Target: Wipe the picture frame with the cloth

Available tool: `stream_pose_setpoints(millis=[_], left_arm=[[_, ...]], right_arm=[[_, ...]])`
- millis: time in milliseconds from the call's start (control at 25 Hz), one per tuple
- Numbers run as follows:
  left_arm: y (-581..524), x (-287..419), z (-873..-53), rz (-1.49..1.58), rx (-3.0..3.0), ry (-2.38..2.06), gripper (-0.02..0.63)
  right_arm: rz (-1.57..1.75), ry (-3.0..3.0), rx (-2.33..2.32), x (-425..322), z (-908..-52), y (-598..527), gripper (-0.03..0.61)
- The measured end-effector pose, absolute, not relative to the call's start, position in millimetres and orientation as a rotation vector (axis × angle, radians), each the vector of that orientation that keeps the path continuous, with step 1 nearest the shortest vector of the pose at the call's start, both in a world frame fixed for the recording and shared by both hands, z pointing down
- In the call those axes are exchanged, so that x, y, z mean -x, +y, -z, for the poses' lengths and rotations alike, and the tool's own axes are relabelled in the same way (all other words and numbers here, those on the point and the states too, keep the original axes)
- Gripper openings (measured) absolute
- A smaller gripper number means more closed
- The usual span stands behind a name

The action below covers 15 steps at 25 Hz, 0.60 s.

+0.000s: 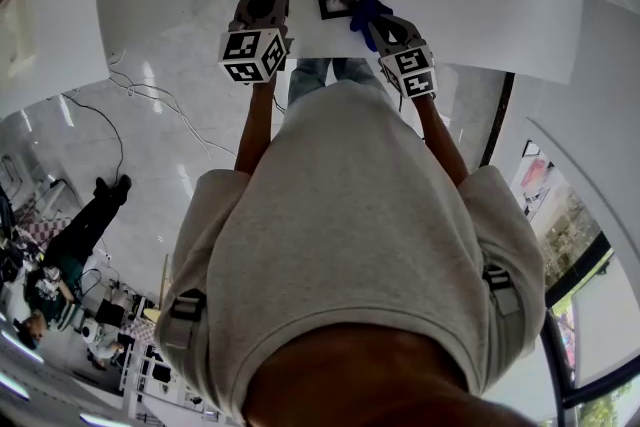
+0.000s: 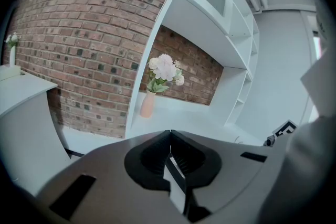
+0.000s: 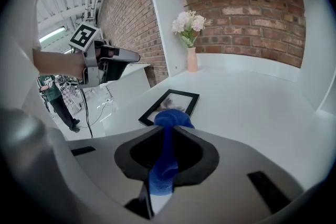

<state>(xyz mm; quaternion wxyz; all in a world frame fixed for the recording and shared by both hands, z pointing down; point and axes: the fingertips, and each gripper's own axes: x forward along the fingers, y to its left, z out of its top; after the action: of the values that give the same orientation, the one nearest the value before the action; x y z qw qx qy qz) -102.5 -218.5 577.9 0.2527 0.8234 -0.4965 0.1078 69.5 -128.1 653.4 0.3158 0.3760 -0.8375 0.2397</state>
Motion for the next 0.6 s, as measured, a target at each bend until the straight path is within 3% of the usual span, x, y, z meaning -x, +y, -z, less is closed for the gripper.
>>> stream_pose_setpoints(millis=[600], left_arm=[[-213, 110, -582, -0.288, -2.228, -1.362, 0.015]], right_arm=[[-0.463, -2.298, -1.009, -44, -630, -220, 0.066]])
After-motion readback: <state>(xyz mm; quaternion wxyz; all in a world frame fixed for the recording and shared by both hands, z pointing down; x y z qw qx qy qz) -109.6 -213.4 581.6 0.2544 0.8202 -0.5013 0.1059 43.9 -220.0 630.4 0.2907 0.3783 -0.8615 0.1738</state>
